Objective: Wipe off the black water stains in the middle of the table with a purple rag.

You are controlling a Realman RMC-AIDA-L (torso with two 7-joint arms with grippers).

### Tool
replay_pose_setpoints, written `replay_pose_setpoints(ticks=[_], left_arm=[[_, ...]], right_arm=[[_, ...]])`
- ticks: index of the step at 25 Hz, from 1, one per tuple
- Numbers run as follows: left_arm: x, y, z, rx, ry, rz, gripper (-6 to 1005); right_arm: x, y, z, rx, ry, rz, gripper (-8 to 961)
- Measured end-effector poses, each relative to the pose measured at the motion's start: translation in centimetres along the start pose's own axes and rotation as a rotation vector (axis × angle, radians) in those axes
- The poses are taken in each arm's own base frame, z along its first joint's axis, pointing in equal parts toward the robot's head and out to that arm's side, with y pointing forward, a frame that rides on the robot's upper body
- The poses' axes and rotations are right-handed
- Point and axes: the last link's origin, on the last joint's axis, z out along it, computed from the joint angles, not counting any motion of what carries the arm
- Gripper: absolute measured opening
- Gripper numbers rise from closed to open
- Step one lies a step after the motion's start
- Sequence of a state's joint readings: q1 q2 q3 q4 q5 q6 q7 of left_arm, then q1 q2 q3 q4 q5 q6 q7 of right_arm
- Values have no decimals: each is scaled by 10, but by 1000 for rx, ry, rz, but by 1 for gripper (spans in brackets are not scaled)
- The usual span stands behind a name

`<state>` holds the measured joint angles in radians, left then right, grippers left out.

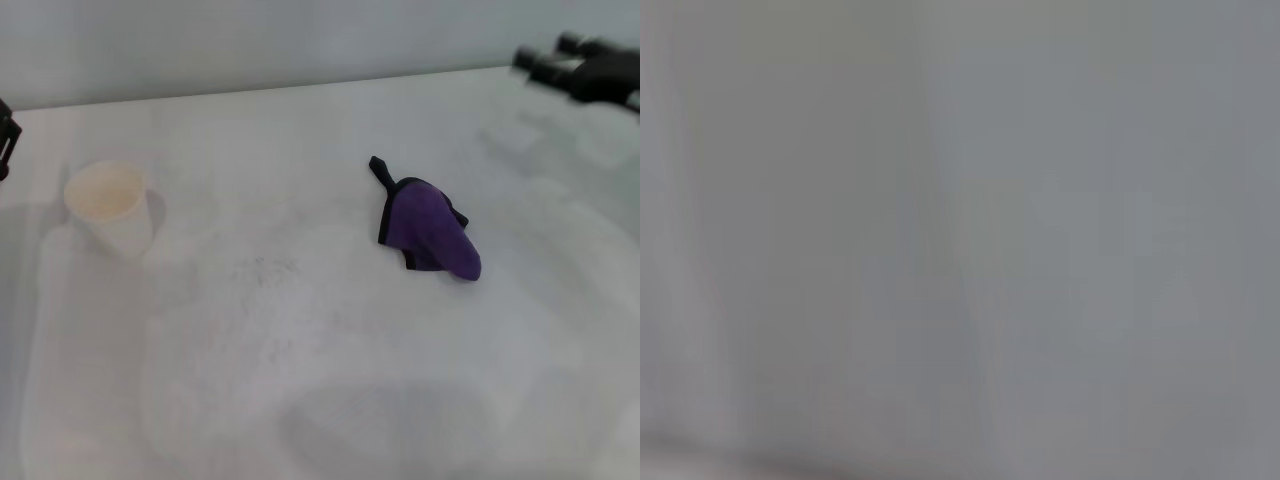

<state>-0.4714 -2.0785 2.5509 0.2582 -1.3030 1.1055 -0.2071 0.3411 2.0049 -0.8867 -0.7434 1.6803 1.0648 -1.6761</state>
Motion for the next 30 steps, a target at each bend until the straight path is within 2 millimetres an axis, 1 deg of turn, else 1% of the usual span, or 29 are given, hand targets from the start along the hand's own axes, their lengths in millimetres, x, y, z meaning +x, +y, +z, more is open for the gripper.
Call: replay_pose_setpoints(ticks=[1, 3, 6, 7, 10, 12, 15, 23, 27, 30], left_arm=[[0, -1, 0, 3, 2, -1, 891], [1, -2, 1, 10, 6, -3, 891], [3, -4, 1, 20, 11, -6, 891], [3, -4, 1, 21, 12, -6, 891], [3, -5, 2, 27, 15, -9, 891], [5, -6, 3, 35, 22, -14, 892], [6, -6, 5, 43, 29, -19, 892], [9, -8, 9, 51, 36, -19, 892], [9, -10, 11, 56, 30, -1, 892], [11, -8, 13, 51, 33, -1, 892]], right_arm=[[-2, -6, -5, 27, -56, 1, 714], [0, -15, -15, 87, -160, -12, 756], [11, -29, -33, 244, -300, -89, 818], [16, -33, -36, 303, -322, -130, 839], [38, -43, -48, 513, -344, -194, 840], [45, -46, -53, 589, -338, -207, 840], [50, -47, -53, 617, -323, -198, 840], [46, -47, -41, 607, -325, -154, 841], [49, -47, -34, 612, -298, -124, 840], [52, -47, -33, 613, -290, -111, 840]])
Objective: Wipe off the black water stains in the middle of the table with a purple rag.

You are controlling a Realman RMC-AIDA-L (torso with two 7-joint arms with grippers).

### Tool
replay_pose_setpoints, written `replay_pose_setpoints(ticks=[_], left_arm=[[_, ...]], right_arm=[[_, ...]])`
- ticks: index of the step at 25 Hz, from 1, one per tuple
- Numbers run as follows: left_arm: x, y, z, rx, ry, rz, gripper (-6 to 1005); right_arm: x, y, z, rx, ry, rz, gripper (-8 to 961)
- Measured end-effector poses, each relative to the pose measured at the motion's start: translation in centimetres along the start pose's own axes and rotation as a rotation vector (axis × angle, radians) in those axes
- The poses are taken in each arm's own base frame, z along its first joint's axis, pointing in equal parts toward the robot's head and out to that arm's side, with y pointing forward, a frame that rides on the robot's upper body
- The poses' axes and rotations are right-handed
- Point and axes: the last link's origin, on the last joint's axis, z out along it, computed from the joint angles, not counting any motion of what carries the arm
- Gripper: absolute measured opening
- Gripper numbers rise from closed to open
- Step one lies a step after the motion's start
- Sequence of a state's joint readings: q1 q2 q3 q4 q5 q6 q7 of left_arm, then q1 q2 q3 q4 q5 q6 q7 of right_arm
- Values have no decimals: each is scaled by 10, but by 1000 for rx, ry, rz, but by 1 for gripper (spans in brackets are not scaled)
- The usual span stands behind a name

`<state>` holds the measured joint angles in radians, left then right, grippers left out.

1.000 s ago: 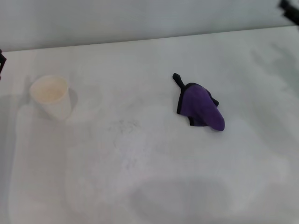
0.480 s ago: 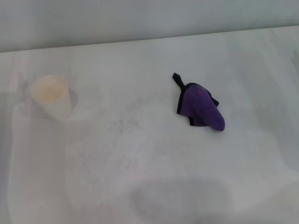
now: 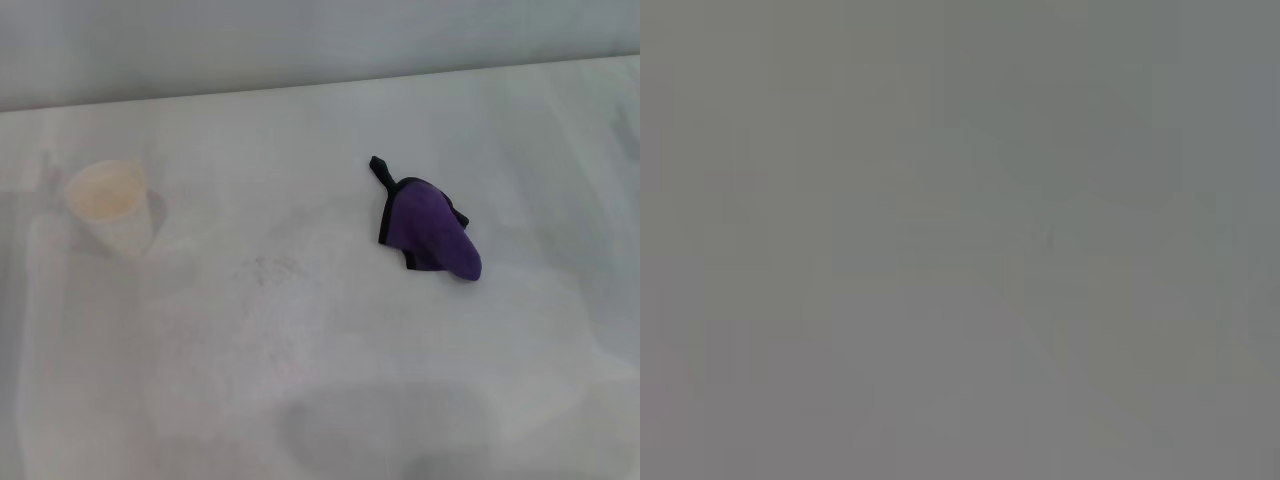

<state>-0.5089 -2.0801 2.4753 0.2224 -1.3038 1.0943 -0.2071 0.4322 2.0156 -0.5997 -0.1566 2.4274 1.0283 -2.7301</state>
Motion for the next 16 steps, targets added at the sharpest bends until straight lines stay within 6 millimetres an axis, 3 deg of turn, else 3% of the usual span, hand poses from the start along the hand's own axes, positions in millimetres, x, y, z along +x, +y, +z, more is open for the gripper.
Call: replay_pose_setpoints(ticks=[16], left_arm=[[-5, 11, 15, -19, -72, 4, 892]], right_arm=[[7, 1, -5, 8, 23, 26, 840]])
